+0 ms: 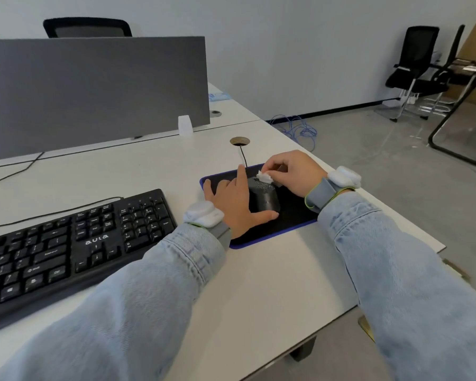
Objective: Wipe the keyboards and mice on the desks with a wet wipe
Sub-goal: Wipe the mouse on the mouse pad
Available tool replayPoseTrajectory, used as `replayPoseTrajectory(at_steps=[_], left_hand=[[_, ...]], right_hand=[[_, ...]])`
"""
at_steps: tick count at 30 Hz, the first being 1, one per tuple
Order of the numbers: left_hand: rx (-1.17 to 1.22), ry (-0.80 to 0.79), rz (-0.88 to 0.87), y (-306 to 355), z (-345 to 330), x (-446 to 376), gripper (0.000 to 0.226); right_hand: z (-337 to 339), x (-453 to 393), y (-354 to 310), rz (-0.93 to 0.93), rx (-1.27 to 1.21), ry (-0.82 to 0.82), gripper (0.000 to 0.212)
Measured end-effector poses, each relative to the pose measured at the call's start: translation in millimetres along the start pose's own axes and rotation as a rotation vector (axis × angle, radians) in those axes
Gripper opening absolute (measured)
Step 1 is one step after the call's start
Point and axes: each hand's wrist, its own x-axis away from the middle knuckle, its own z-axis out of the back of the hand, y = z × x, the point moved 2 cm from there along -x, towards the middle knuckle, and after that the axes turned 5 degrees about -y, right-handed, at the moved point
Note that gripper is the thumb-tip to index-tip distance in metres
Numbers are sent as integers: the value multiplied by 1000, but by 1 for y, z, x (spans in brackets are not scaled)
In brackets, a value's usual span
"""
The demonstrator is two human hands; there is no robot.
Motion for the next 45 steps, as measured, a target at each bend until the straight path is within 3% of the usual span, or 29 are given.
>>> replayPoseTrajectory(at_steps=[8,14,18,28,32,36,45], left_hand=[[42,-1,-26,-4,0,2,123],[99,19,-24,-7,-1,2,126],[127,32,-8,-8,-3,3,128],[164,31,26,-5,0,4,128],[175,49,51,-4,1,4,130],[205,65,63,-7,-4,1,133],[248,88,5,-13,-9,-1,130]], right_hand=[[12,45,-21,100,18,-55,8],[9,3,-18,-44,46,184,6],[-10,-25,-21,-75,141,55,6],[10,24,-46,29,259,-69,9],[3,-16,-51,-69,300,53,10],[-19,-41,-51,-132,419,-103,10],[0,18,-67,38,312,-182,6]])
